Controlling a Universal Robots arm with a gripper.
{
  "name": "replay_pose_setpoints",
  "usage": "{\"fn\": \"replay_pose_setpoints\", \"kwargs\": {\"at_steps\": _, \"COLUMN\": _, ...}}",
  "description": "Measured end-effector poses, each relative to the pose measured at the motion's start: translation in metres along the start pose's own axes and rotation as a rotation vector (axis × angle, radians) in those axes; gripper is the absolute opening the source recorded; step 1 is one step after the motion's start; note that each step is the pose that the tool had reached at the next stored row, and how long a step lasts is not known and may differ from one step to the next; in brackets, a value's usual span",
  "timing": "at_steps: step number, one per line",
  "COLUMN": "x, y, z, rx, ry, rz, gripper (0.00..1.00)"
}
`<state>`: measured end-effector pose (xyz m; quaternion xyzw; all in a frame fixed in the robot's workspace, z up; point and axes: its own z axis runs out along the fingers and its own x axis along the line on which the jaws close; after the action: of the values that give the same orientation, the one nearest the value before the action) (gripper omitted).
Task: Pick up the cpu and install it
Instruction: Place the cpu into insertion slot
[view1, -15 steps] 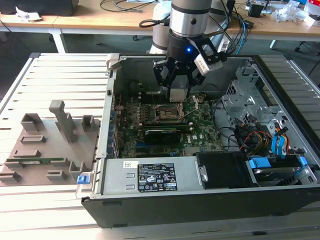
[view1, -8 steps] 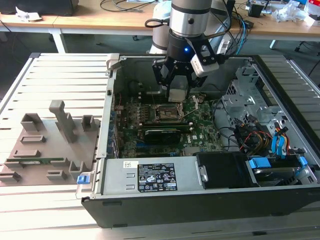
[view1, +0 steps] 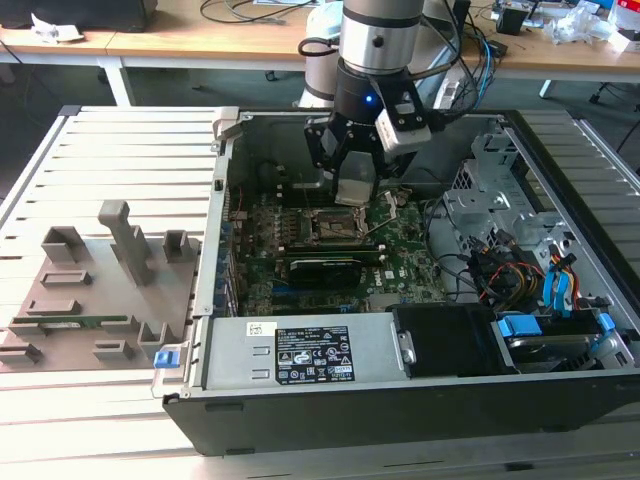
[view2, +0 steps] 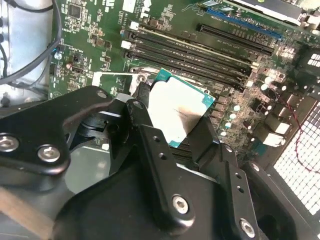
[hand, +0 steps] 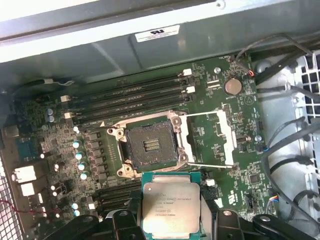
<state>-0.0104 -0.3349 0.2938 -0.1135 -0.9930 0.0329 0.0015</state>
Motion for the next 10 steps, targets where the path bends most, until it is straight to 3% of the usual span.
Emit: {"fn": "replay_pose_setpoints", "kwargs": {"at_steps": 10, "x": 0.0, "y": 0.0001, "z": 0.0007, "rx": 0.0229, "ry": 0.0041, "rz": 0.141, "gripper": 0.55}}
